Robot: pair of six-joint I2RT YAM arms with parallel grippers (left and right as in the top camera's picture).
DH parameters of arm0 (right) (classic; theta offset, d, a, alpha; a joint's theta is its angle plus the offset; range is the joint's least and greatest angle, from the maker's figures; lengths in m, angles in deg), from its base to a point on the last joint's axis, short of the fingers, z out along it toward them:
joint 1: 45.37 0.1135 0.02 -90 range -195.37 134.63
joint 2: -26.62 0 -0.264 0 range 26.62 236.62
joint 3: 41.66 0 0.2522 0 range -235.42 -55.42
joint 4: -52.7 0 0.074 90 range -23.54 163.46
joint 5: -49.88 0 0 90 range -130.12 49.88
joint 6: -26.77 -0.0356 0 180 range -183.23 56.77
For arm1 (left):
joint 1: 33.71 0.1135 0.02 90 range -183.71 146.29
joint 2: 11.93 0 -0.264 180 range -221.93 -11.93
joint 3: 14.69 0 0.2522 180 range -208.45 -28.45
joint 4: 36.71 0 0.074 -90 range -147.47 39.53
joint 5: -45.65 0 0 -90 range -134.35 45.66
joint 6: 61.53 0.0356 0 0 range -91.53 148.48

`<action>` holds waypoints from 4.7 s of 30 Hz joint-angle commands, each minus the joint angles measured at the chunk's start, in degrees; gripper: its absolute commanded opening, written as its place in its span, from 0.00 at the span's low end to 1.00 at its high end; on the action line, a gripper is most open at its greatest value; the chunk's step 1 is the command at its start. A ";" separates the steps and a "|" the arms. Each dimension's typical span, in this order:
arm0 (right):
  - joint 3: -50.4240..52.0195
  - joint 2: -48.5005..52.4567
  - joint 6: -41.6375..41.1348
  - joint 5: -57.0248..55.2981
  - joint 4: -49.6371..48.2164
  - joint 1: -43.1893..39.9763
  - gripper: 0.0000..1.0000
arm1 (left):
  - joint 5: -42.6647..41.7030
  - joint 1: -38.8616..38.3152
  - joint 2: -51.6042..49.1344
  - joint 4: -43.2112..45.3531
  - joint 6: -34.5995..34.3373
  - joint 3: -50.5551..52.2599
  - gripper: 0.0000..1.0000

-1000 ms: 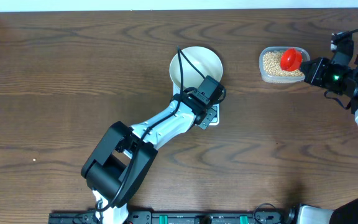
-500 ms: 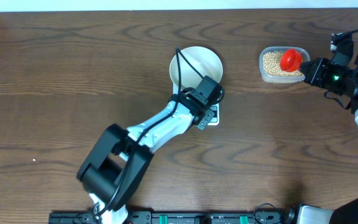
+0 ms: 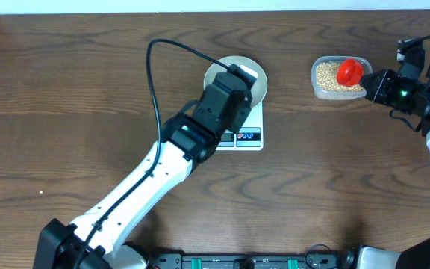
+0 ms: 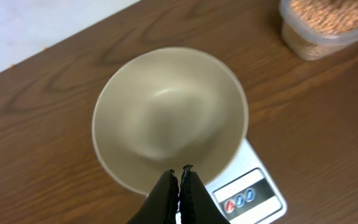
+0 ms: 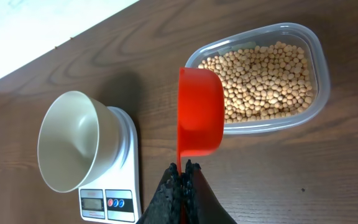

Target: Scoop item into bowl and weigh 50g on scale

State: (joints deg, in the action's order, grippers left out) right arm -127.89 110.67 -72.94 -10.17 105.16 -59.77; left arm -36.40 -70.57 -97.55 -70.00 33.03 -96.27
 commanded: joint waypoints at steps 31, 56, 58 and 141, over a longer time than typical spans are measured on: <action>0.07 -0.04 1.27 -1.42 -0.09 -0.15 0.01 | -6.12 -2.89 -21.44 -4.61 0.33 -0.11 0.07; 0.07 -0.04 2.10 -1.38 1.16 -0.15 0.01 | -4.28 -2.64 -22.93 -1.11 1.01 -0.13 0.07; 0.07 -0.04 2.12 -1.38 1.16 -0.15 0.01 | -4.26 -2.62 -22.93 -1.20 1.03 -0.13 0.07; 0.07 -0.04 1.79 -1.62 -0.85 -0.15 0.01 | 1.55 21.75 -1.49 2.58 -8.57 -0.79 0.07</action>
State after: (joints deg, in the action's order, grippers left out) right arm -127.89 110.67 -71.70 -11.52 104.70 -59.77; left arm -35.35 -51.16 -100.07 -67.75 28.20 -96.64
